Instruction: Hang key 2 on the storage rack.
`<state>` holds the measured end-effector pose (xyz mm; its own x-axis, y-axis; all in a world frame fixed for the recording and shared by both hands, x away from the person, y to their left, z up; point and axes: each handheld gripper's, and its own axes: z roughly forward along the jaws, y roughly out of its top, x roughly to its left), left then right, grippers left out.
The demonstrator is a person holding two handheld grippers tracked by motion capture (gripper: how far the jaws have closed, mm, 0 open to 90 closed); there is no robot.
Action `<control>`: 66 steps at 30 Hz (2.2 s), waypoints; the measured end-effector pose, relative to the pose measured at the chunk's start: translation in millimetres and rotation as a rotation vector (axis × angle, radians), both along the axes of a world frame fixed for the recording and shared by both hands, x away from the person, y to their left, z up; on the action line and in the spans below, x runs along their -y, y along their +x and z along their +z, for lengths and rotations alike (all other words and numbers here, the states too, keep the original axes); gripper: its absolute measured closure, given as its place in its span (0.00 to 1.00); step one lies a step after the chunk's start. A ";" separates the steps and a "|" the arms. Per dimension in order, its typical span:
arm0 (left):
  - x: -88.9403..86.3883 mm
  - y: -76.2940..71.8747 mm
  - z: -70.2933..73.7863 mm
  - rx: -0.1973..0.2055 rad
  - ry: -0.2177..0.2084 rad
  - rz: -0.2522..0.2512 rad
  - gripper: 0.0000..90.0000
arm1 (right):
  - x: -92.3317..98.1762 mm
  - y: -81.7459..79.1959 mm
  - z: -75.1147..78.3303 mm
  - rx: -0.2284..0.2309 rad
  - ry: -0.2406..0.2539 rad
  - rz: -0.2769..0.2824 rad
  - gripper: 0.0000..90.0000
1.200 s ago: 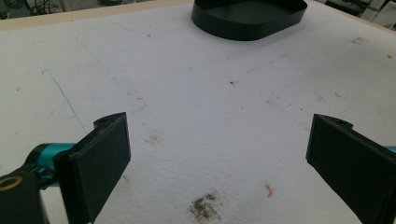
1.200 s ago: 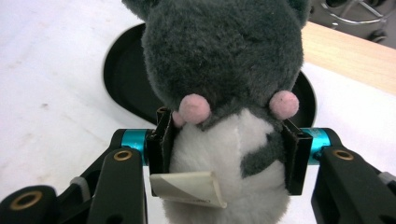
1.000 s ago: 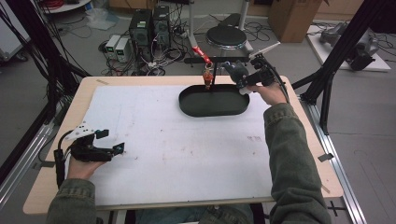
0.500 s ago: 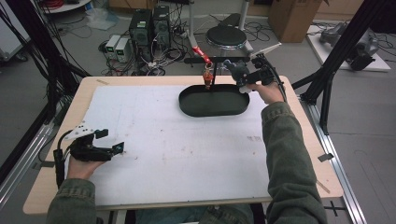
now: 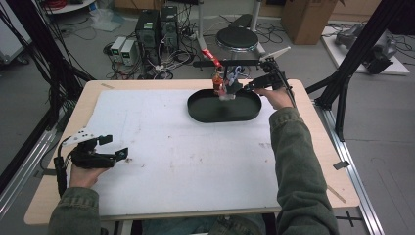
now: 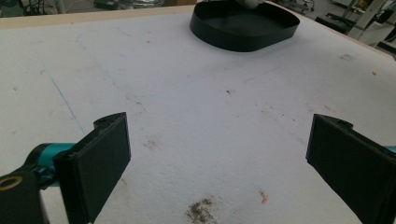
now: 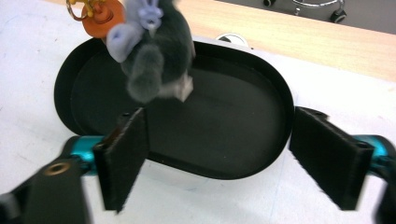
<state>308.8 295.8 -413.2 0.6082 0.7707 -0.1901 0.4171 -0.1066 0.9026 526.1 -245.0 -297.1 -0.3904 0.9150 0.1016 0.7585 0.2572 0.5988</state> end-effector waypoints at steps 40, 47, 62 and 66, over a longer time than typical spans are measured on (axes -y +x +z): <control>2.3 -1.4 0.9 -0.007 0.015 -0.002 0.08 | 9.6 -90.5 5.3 0.065 -0.032 0.253 0.01; 2.4 -2.2 1.6 -0.006 0.011 -0.005 0.08 | 20.6 -104.2 -1.1 0.111 -0.013 0.238 0.01; 2.3 -2.2 1.4 -0.010 0.018 -0.004 0.08 | 42.9 -131.2 -18.6 0.179 0.007 0.219 0.01; 2.6 -1.5 0.9 -0.011 0.017 -0.005 0.08 | 50.3 -136.8 -25.7 0.190 0.028 0.219 0.01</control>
